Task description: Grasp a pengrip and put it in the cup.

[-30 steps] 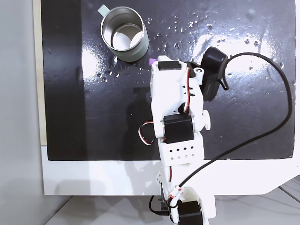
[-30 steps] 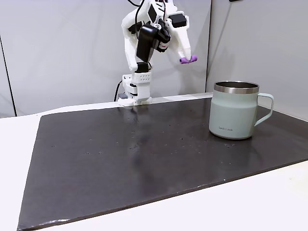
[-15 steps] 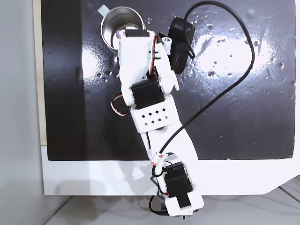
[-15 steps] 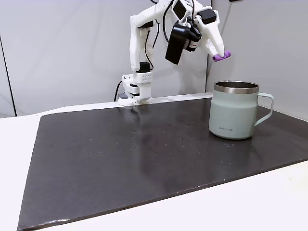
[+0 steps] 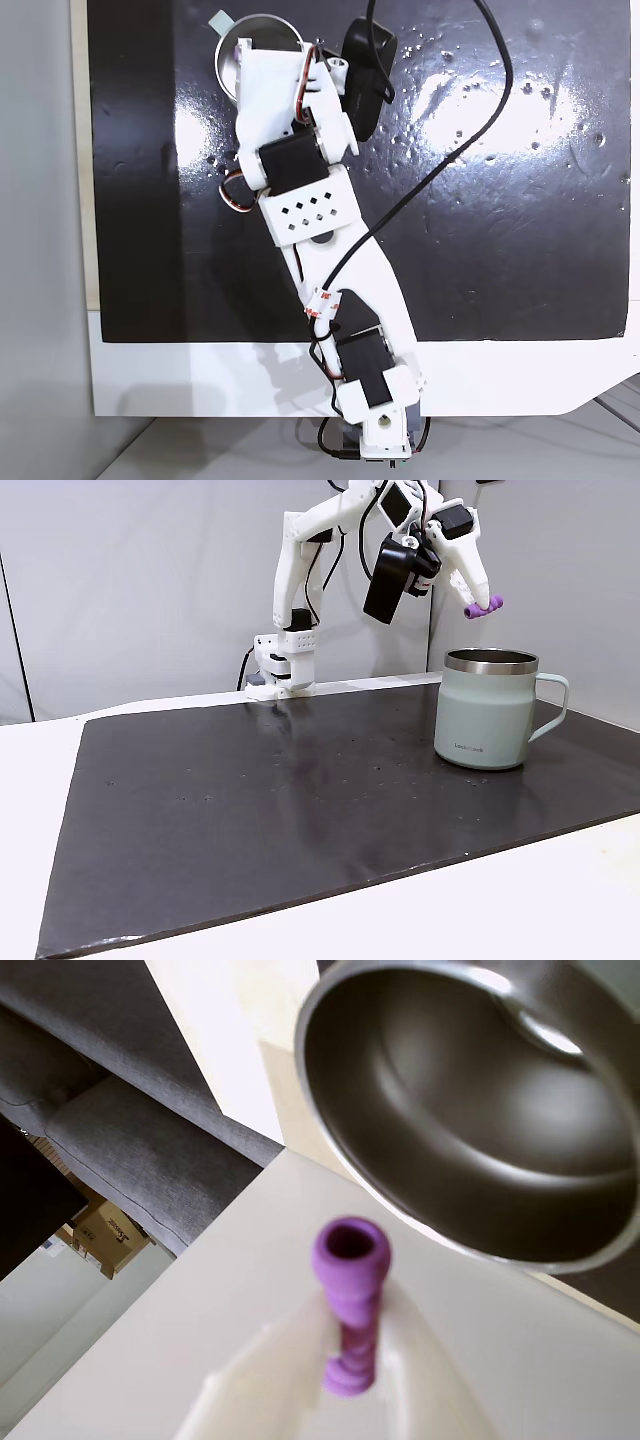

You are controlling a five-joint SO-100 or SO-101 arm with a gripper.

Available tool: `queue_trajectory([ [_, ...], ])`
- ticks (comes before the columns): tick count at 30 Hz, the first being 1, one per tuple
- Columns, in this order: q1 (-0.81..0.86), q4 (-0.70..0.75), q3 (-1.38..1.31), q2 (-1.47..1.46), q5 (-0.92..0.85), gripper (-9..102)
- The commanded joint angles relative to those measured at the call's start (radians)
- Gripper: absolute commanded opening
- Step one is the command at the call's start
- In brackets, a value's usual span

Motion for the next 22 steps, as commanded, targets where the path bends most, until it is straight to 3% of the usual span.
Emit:
queue_trajectory([
  [1, -0.002, 0.021, -0.074, 0.012, -0.021, 8],
  [7, -0.006, 0.048, -0.074, 0.015, -0.054, 31],
  [22, -0.008, 0.057, -0.072, 0.025, -0.06, 31],
])
